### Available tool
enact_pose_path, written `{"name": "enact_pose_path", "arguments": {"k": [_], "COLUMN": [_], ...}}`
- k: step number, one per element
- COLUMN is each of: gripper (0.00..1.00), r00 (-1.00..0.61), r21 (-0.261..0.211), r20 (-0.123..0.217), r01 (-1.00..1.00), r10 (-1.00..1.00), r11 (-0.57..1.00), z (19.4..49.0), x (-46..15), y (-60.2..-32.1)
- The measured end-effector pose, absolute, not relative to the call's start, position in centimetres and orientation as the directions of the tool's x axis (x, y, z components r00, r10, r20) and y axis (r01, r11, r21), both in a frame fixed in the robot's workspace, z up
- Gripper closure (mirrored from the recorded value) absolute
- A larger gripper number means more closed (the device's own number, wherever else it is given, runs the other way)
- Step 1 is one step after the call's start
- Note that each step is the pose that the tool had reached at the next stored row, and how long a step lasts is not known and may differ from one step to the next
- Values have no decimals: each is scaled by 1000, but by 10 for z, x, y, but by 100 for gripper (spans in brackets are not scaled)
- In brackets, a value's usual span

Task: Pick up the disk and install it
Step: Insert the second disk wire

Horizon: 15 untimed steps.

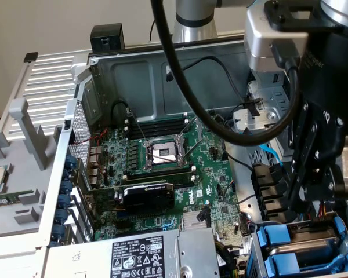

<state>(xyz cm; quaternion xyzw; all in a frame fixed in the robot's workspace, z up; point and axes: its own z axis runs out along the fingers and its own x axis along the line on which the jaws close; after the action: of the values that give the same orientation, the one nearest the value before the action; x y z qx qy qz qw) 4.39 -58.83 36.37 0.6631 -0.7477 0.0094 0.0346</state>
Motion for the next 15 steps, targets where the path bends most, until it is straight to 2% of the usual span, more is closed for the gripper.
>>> {"name": "enact_pose_path", "arguments": {"k": [5,15], "gripper": [84,84], "r00": [-117,-106], "r21": [34,34], "r20": [47,39], "r01": [-992,-994], "r10": [-992,-994], "r11": [119,108], "z": [363,361], "x": [44,45], "y": [-590,-597]}}
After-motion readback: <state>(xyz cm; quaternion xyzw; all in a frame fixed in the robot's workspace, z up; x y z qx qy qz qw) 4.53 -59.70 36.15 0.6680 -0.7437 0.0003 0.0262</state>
